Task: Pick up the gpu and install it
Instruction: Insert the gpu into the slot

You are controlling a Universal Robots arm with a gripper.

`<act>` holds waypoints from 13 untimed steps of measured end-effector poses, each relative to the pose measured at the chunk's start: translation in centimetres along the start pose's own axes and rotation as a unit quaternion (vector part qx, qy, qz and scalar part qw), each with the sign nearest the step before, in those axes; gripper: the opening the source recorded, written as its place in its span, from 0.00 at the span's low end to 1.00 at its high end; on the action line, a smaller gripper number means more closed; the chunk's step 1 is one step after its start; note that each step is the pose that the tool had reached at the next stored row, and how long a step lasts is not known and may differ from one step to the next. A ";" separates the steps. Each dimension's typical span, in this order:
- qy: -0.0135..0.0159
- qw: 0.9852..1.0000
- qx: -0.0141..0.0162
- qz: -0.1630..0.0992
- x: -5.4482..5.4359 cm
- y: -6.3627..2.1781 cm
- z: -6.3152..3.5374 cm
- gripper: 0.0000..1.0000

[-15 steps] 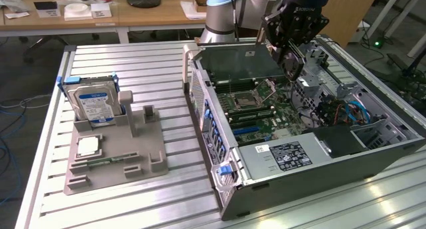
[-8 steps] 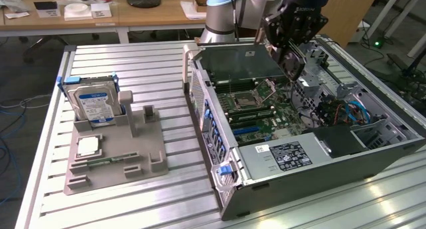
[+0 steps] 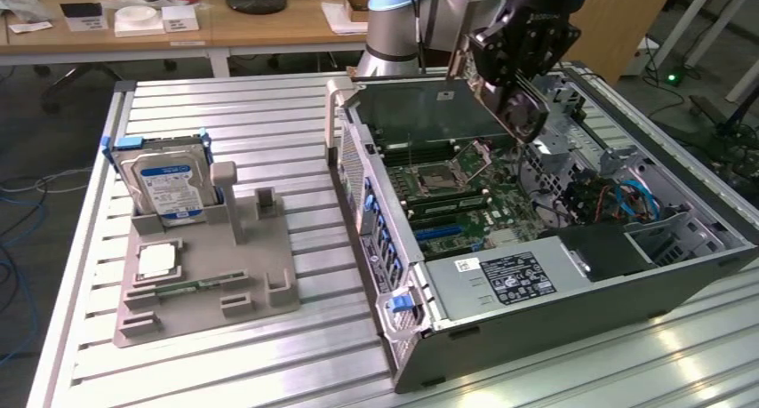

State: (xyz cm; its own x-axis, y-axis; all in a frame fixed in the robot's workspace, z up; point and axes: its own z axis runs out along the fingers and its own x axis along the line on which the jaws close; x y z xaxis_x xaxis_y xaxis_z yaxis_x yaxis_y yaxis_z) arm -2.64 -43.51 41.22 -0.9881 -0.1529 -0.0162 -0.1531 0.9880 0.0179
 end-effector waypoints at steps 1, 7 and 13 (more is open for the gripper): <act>0.000 1.000 0.000 -0.007 0.0 0.00 0.00 0.28; 0.001 0.999 -0.001 -0.048 0.0 0.00 0.00 0.28; 0.002 0.996 -0.001 -0.086 0.0 0.00 0.00 0.28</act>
State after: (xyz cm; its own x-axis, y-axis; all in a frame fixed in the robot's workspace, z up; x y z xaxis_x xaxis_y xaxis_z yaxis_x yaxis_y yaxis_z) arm -2.64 -43.51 41.22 -0.9473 -0.3200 -0.0162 -0.3203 0.9471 0.0180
